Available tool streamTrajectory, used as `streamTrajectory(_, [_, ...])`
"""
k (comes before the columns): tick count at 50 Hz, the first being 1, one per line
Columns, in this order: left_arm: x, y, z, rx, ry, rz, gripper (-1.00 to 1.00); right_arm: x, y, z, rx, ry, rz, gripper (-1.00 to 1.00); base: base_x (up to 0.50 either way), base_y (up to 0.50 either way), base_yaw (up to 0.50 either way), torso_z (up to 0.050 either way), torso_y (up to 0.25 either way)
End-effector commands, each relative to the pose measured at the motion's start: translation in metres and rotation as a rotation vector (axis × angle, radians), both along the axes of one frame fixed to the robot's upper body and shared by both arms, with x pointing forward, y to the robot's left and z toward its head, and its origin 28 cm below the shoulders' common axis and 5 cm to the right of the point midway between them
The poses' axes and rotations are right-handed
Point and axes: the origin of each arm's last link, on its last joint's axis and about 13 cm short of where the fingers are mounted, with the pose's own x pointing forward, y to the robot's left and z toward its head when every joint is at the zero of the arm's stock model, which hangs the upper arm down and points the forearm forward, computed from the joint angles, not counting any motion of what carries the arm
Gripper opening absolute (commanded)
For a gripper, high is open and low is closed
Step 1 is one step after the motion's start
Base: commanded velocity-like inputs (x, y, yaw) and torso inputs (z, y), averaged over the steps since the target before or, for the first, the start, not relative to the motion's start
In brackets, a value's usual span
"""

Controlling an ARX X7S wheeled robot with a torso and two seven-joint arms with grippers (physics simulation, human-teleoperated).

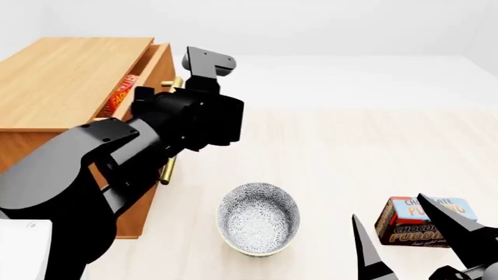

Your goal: Put the butter at the back in the top drawer of the cabinet and close it.

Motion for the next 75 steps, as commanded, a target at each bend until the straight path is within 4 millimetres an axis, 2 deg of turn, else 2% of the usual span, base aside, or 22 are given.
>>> streamTrajectory(1, [0.004,0.008,-0.002,0.034,-0.004,0.048,1.00,-0.001,0.000,0.000,0.001,-0.001,0.003,1.00,0.00,0.00,0.00,0.000,0.000])
streamTrajectory(51, [0.020,0.043,-0.006,0.117,-0.012,0.236,1.00,-0.001,0.000,-0.001,-0.002,-0.002,0.012,1.00,0.00,0.00,0.00,0.000,0.000])
streamTrajectory(75, [0.008,0.016,0.003,0.091,-0.018,0.076,1.00,-0.001,0.000,0.000,-0.002,-0.005,0.015,1.00,0.00,0.00,0.00,0.000,0.000])
